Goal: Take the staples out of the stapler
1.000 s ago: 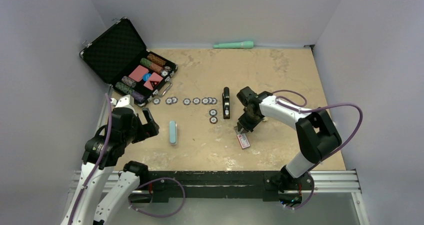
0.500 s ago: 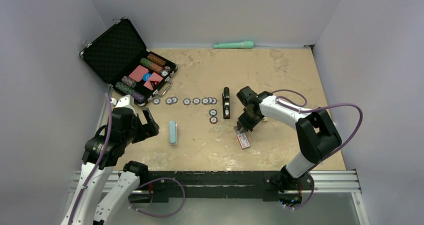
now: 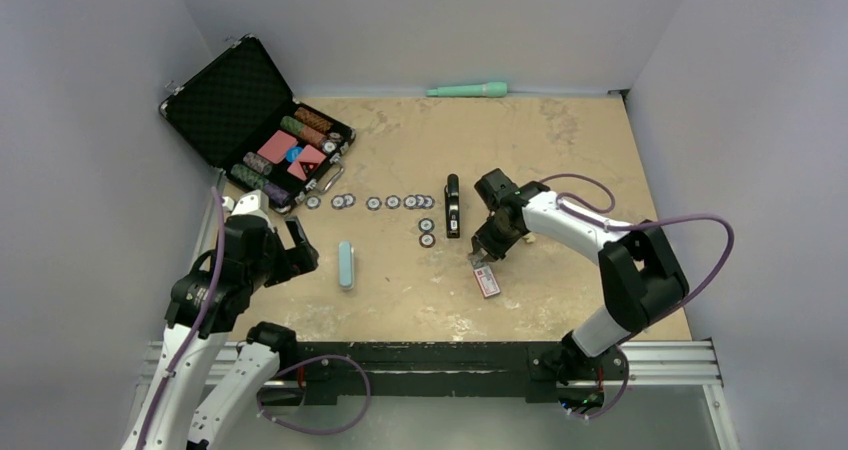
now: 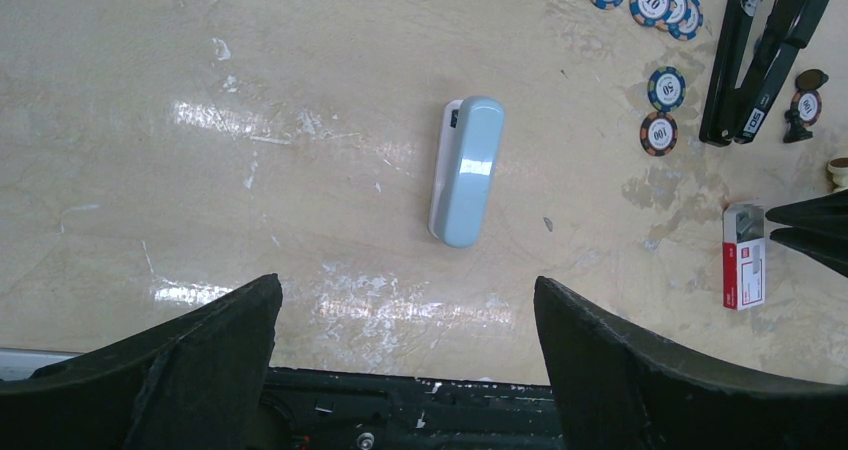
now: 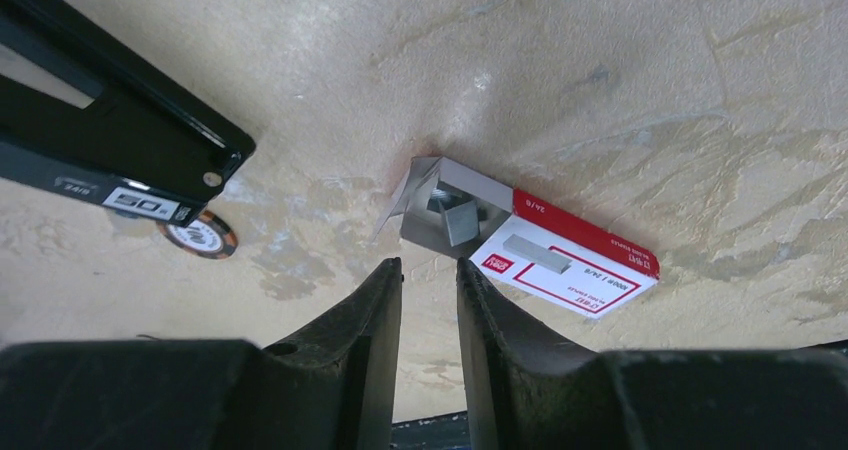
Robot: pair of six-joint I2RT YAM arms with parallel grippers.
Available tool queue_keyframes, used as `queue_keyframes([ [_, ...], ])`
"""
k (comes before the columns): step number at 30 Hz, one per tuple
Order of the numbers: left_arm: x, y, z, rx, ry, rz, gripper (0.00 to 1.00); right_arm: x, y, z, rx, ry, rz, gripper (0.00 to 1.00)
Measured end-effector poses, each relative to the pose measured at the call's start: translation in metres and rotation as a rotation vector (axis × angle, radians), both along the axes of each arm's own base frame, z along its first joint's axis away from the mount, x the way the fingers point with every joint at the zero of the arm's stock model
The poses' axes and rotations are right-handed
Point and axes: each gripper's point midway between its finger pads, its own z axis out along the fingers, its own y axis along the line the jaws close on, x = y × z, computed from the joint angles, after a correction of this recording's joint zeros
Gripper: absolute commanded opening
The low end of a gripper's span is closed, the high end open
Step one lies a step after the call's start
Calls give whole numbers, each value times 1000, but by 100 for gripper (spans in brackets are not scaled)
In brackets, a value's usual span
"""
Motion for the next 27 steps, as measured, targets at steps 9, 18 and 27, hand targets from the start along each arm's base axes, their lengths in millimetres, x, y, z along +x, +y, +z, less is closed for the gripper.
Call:
queue_keyframes([
  [9, 1, 2, 0, 0, 0, 10, 100, 7, -1, 16, 1, -61, 23, 31],
  [18, 1, 3, 0, 0, 0, 18, 100, 24, -9, 64, -32, -255, 93, 44],
  [27, 1, 3, -2, 2, 8, 18, 100, 7, -33, 44, -155, -234, 142, 21],
])
